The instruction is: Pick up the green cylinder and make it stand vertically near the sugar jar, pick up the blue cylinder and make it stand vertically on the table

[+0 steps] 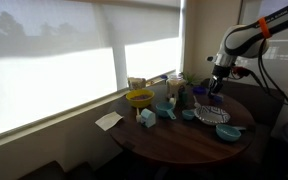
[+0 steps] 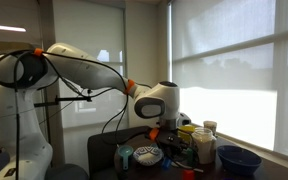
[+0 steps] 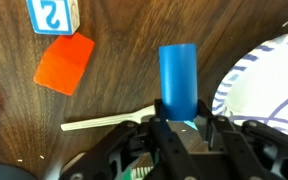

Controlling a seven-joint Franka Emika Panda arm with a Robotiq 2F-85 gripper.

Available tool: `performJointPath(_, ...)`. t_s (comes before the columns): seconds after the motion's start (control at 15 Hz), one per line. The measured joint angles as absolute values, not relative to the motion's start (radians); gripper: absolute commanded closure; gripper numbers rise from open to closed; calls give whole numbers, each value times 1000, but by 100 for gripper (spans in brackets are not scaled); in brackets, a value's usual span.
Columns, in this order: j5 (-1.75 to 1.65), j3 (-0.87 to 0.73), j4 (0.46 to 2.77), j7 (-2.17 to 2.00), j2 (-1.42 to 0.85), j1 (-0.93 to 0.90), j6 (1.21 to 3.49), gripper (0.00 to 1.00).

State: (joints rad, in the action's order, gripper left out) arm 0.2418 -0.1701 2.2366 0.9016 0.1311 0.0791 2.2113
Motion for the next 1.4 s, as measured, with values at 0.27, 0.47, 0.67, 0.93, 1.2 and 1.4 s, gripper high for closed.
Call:
performJointPath(0.27, 379, -229, 2305, 1057, 190, 80, 2211, 92)
performJointPath(0.47, 475, -272, 2351, 1192, 227, 80, 2211, 92)
performJointPath(0.67, 567, -313, 2397, 1331, 257, 80, 2206, 92)
performJointPath(0.93, 696, -360, 2457, 1508, 289, 80, 2203, 92)
performJointPath(1.2, 831, -380, 2512, 1660, 300, 91, 2207, 92)
performJointPath(1.4, 931, -381, 2552, 1763, 300, 111, 2229, 92)
